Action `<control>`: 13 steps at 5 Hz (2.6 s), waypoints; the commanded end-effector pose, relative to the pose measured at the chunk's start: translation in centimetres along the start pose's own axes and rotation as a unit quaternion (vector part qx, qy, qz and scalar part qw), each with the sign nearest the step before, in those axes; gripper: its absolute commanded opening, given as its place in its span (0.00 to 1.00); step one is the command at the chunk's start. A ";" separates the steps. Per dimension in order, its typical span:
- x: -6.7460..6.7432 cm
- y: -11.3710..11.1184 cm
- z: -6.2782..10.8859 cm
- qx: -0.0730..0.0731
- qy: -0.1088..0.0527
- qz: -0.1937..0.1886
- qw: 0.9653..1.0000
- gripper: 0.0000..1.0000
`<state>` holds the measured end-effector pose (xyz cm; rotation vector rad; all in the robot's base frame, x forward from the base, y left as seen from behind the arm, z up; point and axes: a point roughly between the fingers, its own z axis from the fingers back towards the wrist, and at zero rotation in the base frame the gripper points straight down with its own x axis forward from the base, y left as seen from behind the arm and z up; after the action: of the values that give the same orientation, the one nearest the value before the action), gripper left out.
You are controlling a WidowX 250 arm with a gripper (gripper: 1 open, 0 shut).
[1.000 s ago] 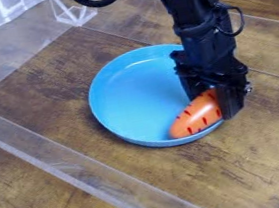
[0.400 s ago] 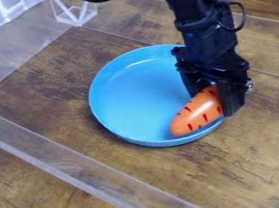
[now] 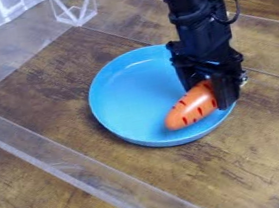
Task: Remove the carrot from inside the blue tray and put it on the table
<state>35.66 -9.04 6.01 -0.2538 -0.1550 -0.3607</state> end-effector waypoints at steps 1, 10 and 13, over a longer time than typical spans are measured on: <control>1.7 0.1 4.2 0.011 -0.059 -0.010 0.998 0.00; 0.7 -0.3 4.2 -0.030 -0.063 0.014 0.997 0.00; 0.9 -0.3 3.6 -0.036 -0.051 0.021 0.998 0.00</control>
<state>35.15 -8.69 7.18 -0.3495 -0.1612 -0.3028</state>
